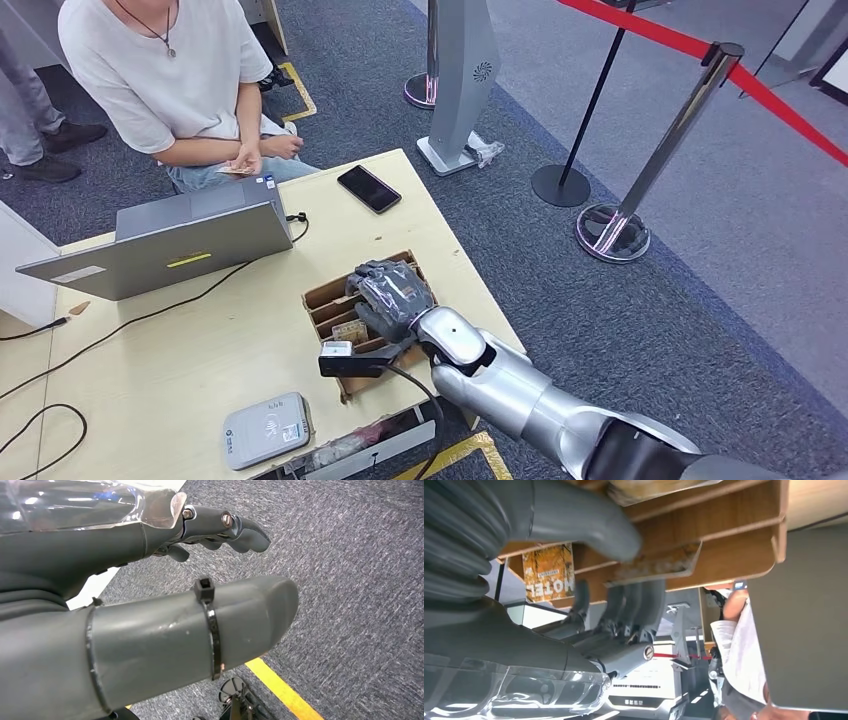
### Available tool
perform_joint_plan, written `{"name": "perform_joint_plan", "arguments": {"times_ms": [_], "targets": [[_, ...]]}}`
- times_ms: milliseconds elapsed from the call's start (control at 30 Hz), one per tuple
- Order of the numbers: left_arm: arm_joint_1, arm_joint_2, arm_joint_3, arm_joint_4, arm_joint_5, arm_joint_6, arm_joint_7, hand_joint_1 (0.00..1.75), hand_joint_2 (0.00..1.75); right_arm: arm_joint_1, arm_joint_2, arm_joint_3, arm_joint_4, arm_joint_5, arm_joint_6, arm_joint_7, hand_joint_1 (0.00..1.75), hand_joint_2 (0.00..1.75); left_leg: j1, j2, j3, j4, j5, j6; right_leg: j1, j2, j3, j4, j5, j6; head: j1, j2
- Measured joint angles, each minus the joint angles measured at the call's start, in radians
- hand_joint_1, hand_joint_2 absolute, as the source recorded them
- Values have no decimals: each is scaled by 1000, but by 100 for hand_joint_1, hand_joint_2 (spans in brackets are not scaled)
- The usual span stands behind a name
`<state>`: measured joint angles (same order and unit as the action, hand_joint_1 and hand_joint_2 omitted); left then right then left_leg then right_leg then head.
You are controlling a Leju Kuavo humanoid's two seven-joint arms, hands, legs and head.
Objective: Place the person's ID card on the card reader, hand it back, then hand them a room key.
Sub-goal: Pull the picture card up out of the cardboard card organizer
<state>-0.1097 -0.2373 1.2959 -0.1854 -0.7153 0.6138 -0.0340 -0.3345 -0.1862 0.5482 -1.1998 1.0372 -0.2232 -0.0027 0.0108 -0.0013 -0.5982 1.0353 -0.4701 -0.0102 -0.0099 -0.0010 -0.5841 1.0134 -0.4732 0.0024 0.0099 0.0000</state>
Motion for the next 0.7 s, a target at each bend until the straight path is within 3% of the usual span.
{"name": "perform_joint_plan", "arguments": {"times_ms": [100, 467, 700], "targets": [[0, 0, 0, 0, 0, 0, 0, 0, 0, -3, 0, -2, 0, 0, -3, 0, 175, 175, 0, 0, 0, 0, 0, 0, 0, 0, 0, 0, 0, 0, 0, 0], [0, 0, 0, 0, 0, -2, -1, 0, 0, -4, 0, -5, 3, 0, -14, -6, 175, 175, 0, 0, 0, 0, 0, 0, 0, 0, 0, 0, 0, 0, 0, 0], [0, 0, 0, 0, 0, -4, -2, 0, 0, -2, 0, -7, 1, -13, -83, -48, 175, 175, 0, 0, 0, 0, 0, 0, 0, 0, 0, 0, 0, 0, 0, 0]]}}
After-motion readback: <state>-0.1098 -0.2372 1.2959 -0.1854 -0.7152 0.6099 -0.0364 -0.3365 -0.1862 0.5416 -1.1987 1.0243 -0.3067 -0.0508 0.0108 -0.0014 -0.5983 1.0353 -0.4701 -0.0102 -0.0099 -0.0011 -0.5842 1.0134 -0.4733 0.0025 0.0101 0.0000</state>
